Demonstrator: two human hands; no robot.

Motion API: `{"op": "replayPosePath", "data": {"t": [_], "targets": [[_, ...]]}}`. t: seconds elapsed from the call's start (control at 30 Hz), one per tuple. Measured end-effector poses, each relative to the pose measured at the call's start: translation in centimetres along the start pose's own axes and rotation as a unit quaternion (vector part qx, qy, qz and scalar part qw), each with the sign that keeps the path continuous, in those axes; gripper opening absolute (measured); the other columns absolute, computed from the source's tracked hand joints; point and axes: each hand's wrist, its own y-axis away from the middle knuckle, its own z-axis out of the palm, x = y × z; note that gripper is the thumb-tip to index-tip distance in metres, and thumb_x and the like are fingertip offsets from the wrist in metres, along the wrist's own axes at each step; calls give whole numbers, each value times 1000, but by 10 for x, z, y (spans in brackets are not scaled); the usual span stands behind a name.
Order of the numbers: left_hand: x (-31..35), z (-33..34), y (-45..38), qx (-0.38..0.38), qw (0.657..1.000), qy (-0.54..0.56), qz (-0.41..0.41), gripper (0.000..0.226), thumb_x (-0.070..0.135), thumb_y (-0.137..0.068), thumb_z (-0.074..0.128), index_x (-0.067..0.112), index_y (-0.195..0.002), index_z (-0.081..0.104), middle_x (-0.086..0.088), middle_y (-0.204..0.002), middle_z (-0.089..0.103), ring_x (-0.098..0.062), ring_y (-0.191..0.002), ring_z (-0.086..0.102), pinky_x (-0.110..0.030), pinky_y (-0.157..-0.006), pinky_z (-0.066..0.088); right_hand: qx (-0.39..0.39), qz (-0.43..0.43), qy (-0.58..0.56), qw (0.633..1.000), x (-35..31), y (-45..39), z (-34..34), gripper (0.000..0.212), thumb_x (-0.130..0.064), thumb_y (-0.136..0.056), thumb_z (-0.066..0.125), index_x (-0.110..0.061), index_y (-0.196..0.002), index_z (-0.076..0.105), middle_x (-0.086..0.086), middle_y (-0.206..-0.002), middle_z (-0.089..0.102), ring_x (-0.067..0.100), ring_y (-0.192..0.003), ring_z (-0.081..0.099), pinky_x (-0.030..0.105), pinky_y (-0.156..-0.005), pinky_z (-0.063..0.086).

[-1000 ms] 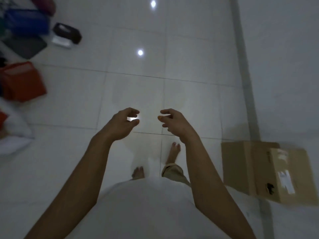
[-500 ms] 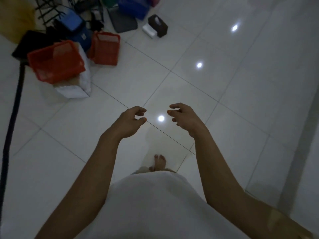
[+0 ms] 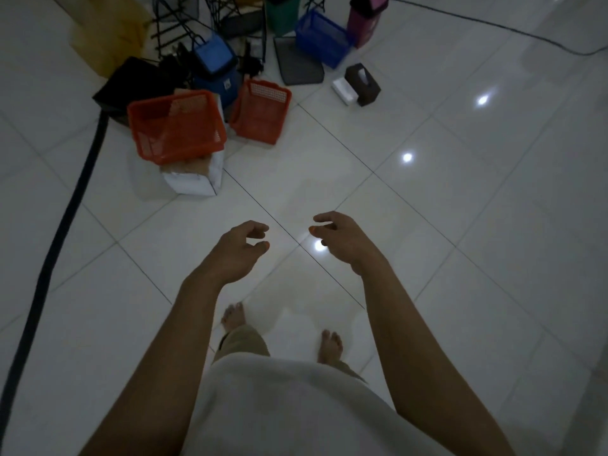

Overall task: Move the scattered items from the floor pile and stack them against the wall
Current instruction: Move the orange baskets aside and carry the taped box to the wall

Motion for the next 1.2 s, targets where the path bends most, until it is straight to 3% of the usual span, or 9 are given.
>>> {"op": "replayPosePath", "data": {"t": [0.17,0.4,0.8,0.97,1.07,1.13,1.2], "targets": [[-23,-97,-36,26,1000,-9,-8,29,21,-94,59,23,-123,57,6,-120,58,-12,-87,60,-22,-64,43,-26,2,-2,1000,-55,-42,69,35,-30,-92,65,-22,-125,59,4,-110,61,22,-98,61,28,-77,46],[-48,-170,-74,40,999,10,-21,29,23,-93,61,25,-122,57,7,-120,59,-13,-94,61,-24,-71,43,-45,-8,17,999,-112,-98,122,36,-33,-91,65,-25,-125,58,6,-116,62,23,-105,61,29,-82,48],[-21,-240,-179,38,998,13,-39,28,21,-93,61,24,-121,57,9,-117,59,-12,-101,56,-25,-82,40,-52,-7,64,997,-214,-212,114,37,-33,-90,65,-23,-125,57,4,-113,63,21,-99,63,33,-84,49],[12,-266,-240,35,999,32,-10,33,13,-93,59,16,-125,56,5,-117,56,-11,-111,52,-24,-88,37,-52,-12,84,995,-265,-262,96,38,-33,-92,64,-22,-127,56,4,-111,63,19,-98,62,30,-84,50],[20,-277,-275,25,998,54,-16,29,15,-92,60,20,-120,58,6,-114,59,-12,-107,53,-23,-80,40,-38,-7,88,995,-289,-287,88,37,-32,-92,63,-21,-127,56,2,-106,62,16,-92,61,26,-76,46],[20,-284,-292,14,998,60,-14,28,15,-92,60,21,-120,58,8,-113,58,-9,-103,54,-18,-72,41,-30,-2,85,996,-301,-300,88,37,-32,-92,64,-22,-127,56,2,-110,62,19,-100,61,29,-84,47],[13,-293,-306,3,998,57,-18,28,14,-92,60,20,-120,58,7,-114,58,-10,-105,54,-17,-73,41,-30,7,92,995,-310,-312,92,38,-32,-92,64,-21,-127,56,2,-112,61,20,-104,60,33,-92,47]]}}
